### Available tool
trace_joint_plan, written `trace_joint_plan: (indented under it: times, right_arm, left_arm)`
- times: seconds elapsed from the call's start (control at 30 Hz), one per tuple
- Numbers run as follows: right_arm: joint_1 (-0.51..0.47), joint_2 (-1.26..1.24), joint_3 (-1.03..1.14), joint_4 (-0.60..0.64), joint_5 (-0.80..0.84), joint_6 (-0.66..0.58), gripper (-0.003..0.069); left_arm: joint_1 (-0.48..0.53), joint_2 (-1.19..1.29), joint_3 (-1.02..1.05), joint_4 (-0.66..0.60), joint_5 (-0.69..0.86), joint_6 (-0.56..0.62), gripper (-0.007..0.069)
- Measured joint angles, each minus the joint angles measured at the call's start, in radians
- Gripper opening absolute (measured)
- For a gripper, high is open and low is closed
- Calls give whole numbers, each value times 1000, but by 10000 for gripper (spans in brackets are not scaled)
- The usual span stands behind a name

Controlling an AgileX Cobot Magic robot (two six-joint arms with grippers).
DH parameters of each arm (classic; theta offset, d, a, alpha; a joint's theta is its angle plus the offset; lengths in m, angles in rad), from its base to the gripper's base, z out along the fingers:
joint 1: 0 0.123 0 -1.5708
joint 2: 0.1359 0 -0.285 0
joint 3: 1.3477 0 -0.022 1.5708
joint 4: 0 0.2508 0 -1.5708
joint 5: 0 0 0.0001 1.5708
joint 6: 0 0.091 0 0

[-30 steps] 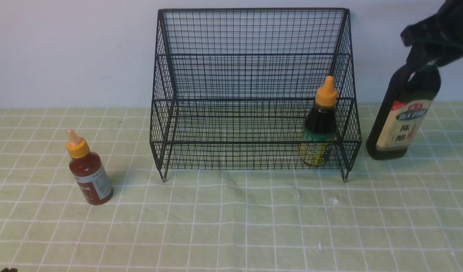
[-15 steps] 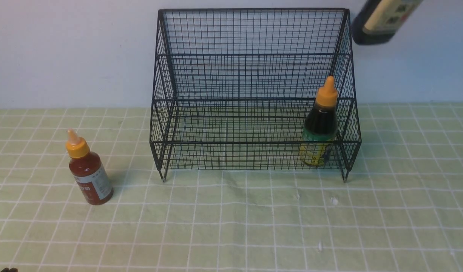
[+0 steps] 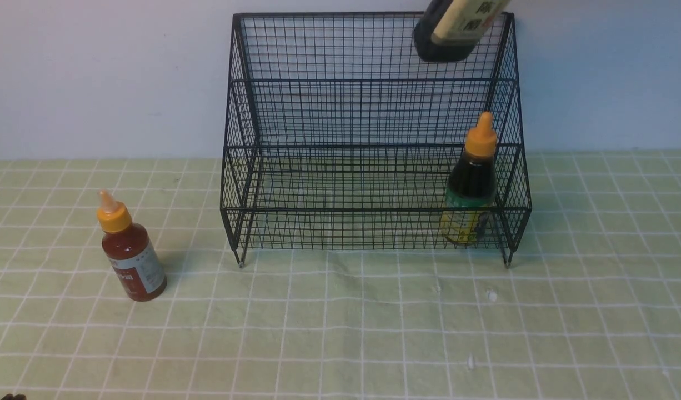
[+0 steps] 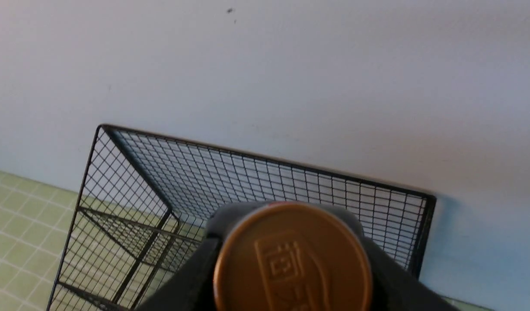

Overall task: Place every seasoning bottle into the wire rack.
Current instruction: Use the right arm to put the condiment bottle back on the shelf

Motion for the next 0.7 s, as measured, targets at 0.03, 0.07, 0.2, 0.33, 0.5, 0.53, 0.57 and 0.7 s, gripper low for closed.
trace_joint_plan:
  times: [0.03, 0.07, 0.2, 0.33, 0.5, 0.53, 0.57, 0.7]
  right_arm:
    - [4, 6, 0, -2, 7, 0, 334]
    - [8, 10, 0, -7, 14, 0, 334]
    - [10, 22, 0, -39, 42, 0, 334]
    - [10, 22, -1, -70, 46, 5, 334]
    - [10, 30, -8, -85, 52, 19, 334]
    - [10, 32, -11, -85, 54, 22, 334]
    - [10, 35, -16, -81, 61, 22, 334]
    - [10, 38, -17, -50, 72, 14, 334]
  left_arm:
    - [0, 0, 0, 0, 0, 0, -6]
    - [0, 0, 0, 0, 0, 0, -6]
    - [0, 0, 0, 0, 0, 0, -6]
    - [0, 0, 0, 0, 0, 0, -6]
    - [0, 0, 0, 0, 0, 0, -6]
    - [0, 0, 0, 0, 0, 0, -6]
    - [0, 0, 0, 0, 0, 0, -6]
    - [0, 0, 0, 0, 0, 0, -6]
